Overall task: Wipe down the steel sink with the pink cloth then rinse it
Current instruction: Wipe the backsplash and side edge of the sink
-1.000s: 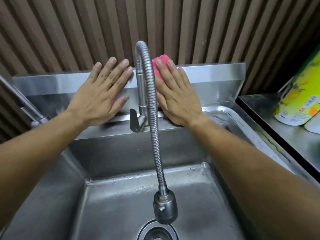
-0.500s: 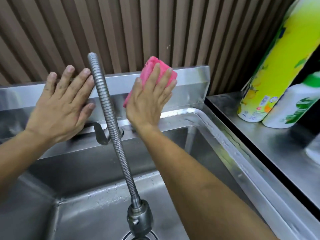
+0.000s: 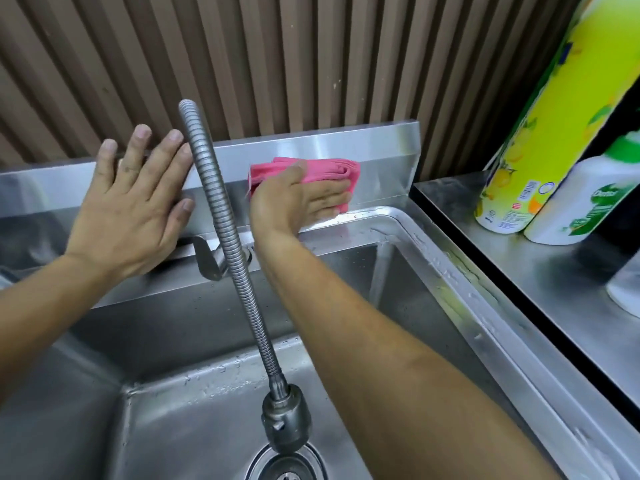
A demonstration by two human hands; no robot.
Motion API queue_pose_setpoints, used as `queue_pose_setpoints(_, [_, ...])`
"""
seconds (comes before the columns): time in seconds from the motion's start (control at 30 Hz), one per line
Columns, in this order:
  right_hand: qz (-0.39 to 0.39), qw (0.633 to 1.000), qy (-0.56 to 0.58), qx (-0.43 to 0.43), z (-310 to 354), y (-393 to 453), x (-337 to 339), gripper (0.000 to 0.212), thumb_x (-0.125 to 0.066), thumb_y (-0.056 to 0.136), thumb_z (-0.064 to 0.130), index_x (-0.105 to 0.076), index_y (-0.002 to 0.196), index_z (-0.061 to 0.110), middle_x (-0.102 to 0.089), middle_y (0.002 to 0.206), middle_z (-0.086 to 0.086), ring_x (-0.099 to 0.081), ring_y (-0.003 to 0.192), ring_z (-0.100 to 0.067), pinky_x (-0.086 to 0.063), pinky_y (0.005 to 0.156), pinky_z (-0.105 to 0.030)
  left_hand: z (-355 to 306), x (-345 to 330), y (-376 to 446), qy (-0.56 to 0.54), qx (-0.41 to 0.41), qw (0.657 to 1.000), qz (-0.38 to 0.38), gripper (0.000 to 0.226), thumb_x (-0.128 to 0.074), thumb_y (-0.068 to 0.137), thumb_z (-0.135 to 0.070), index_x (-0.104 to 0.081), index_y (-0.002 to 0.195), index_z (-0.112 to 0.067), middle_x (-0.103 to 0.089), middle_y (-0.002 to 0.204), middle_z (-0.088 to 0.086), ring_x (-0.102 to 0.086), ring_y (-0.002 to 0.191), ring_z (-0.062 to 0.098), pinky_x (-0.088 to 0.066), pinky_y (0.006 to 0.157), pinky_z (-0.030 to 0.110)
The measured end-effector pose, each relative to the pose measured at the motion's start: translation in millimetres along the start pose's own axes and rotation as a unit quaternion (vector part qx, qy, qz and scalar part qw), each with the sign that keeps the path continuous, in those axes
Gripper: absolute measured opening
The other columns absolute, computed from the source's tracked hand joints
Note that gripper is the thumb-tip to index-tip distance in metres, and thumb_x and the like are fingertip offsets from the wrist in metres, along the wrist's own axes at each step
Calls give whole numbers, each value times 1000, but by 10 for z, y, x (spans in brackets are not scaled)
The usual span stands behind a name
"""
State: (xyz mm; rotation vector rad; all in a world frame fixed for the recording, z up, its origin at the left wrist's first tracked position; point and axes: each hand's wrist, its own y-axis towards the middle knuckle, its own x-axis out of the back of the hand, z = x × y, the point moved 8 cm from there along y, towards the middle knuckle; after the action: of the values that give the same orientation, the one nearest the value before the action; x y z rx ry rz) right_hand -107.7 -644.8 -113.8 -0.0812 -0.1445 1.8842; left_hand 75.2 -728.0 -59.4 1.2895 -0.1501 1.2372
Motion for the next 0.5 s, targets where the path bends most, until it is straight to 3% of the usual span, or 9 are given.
queue_pose_setpoints(0.07, [7, 999, 36, 6, 51, 66, 170, 71, -29, 112, 28, 18, 159, 4, 24, 169, -7, 27, 155, -19, 31, 107, -19, 3, 22, -17, -2, -9, 1000, 5, 65, -18, 108, -42, -9, 165, -13, 4, 173, 2, -2, 160, 36, -5, 127, 60])
queue_pose_setpoints(0.2, [-165, 986, 4, 32, 386, 571, 883, 67, -33, 110, 25, 2, 161, 0, 6, 172, -16, 8, 159, -28, 11, 125, -38, -3, 36, 5, -16, -5, 999, 33, 68, -22, 106, -41, 7, 164, -20, 3, 172, 0, 1, 160, 33, -4, 127, 59])
queue_pose_setpoints(0.27, [-179, 980, -57, 69, 482, 581, 952, 62, -33, 110, 24, -7, 163, 7, 1, 173, -13, 5, 159, -35, -1, 127, -46, -8, 17, 10, -11, -6, 999, 42, 67, -23, 107, -40, 9, 163, -21, 0, 172, 2, 2, 160, 32, -4, 128, 58])
queue_pose_setpoints(0.33, [-94, 950, -114, 275, 663, 262, 712, 60, -34, 107, 17, -15, 164, 10, -4, 173, -11, 6, 159, -36, 7, 129, -45, 26, 1, -5, -5, 3, 999, 50, 67, -24, 108, -40, 7, 164, -20, 0, 173, 4, 3, 160, 32, -3, 128, 57])
queue_pose_setpoints(0.4, [67, 871, -176, 454, 661, -236, 306, 59, -35, 106, 14, -20, 164, 12, -10, 173, -6, 5, 160, -30, 17, 126, -32, 43, 0, -21, -4, 9, 999, 52, 66, -25, 108, -40, 5, 164, -20, 1, 174, 4, 3, 160, 31, -3, 128, 57])
queue_pose_setpoints(0.43, [135, 832, -213, 494, 600, -412, 174, 57, -35, 108, 16, -23, 163, 14, -13, 172, -4, 3, 160, -26, 18, 124, -27, 40, 2, -19, -4, 8, 999, 52, 66, -25, 109, -39, 5, 164, -20, 0, 174, 4, 3, 160, 31, -3, 128, 57])
queue_pose_setpoints(0.5, [183, 763, -291, 548, 534, -564, 115, 55, -33, 109, 25, -25, 163, 16, -16, 172, -2, -2, 160, -23, 14, 126, -26, 29, 11, -4, -4, 2, 999, 54, 67, -26, 109, -39, 5, 164, -19, -3, 174, 6, 2, 160, 32, -4, 128, 57])
